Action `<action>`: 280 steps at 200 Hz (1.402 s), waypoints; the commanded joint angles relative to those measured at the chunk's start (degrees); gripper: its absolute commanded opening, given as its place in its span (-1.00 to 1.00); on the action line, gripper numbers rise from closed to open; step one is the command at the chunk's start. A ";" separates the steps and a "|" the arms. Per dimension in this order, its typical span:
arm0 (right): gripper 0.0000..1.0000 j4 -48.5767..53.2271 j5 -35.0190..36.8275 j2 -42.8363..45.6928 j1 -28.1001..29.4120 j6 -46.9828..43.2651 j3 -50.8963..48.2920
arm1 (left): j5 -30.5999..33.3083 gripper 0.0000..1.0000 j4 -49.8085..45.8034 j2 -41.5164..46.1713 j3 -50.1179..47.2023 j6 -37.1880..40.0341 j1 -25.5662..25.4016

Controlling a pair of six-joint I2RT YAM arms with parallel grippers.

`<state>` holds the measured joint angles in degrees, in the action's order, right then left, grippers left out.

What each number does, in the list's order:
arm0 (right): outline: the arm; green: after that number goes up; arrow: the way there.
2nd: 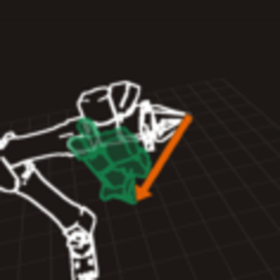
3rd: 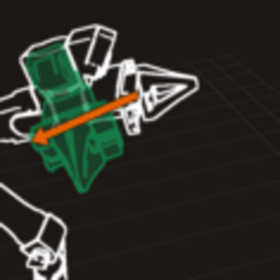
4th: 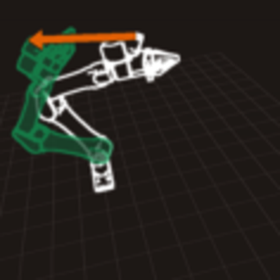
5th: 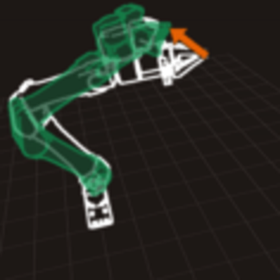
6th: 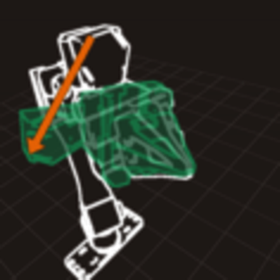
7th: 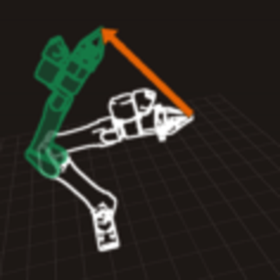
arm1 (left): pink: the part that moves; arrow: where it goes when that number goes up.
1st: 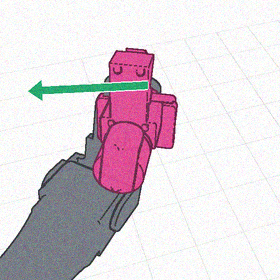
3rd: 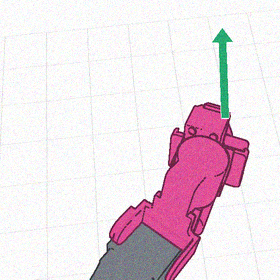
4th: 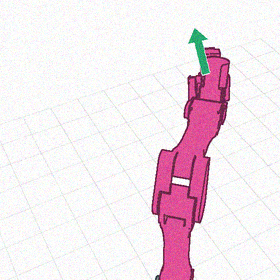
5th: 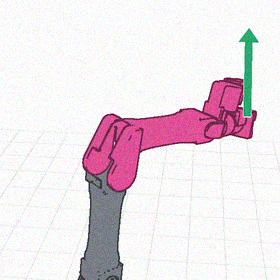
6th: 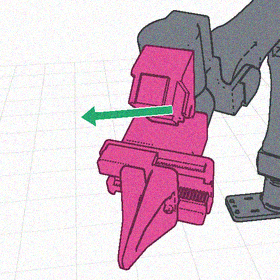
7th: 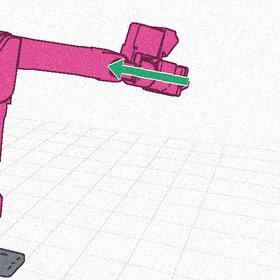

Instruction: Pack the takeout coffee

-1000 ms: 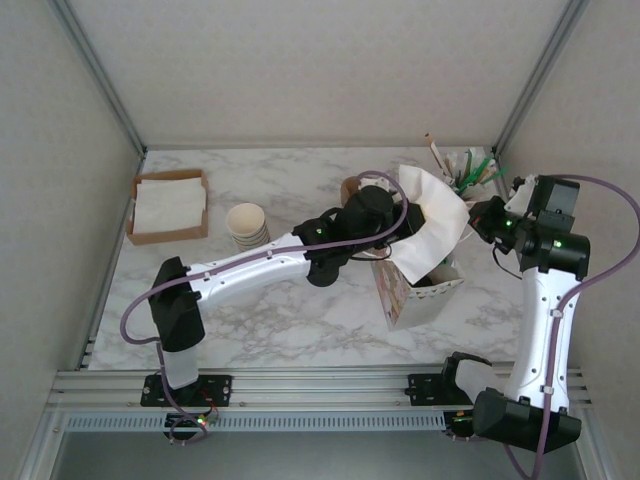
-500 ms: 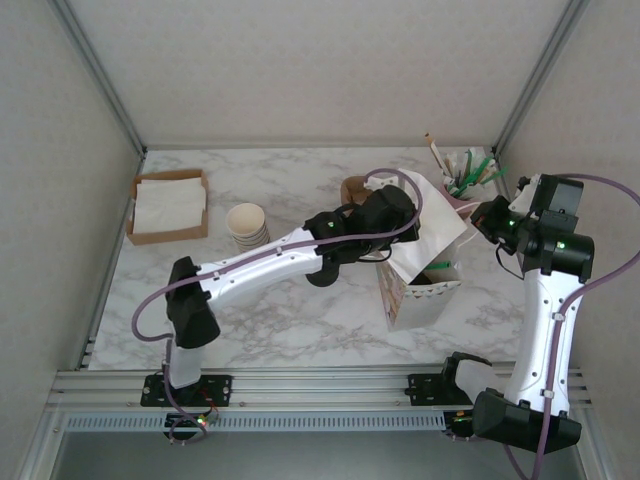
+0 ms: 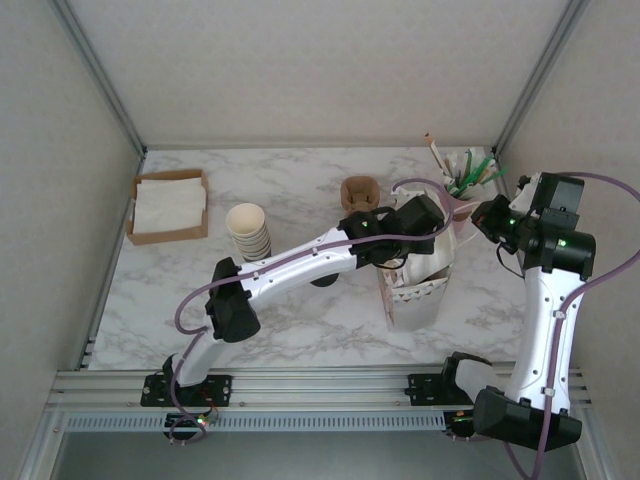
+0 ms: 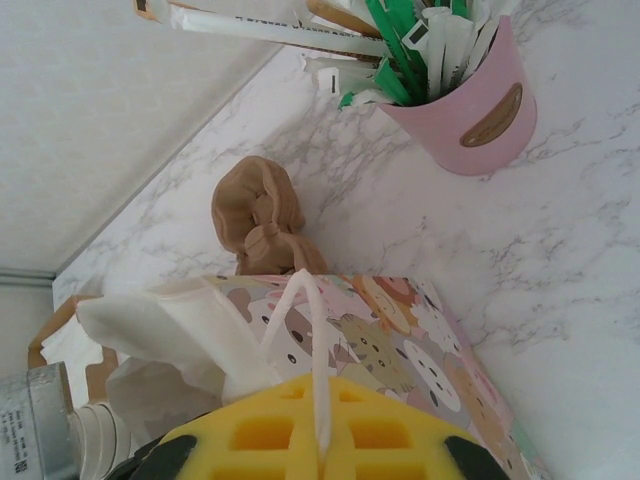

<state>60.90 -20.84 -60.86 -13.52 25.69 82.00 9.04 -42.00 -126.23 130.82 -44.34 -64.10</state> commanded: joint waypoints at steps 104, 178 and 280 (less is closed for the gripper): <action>-1.00 0.76 -1.52 0.26 -0.19 -1.51 2.34 | -3.46 0.15 -4.17 4.54 5.96 2.04 -0.68; -1.00 0.53 -2.53 0.42 -0.19 -1.72 1.73 | -2.87 0.05 -2.98 4.91 8.02 4.49 -0.33; -1.00 0.47 -2.42 0.73 -0.26 -2.30 -0.59 | -2.52 -0.50 -8.46 -6.93 13.48 6.02 0.28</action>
<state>61.12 -22.33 -60.86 -13.52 24.62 82.06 6.02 -47.48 -129.84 144.00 -38.94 -64.05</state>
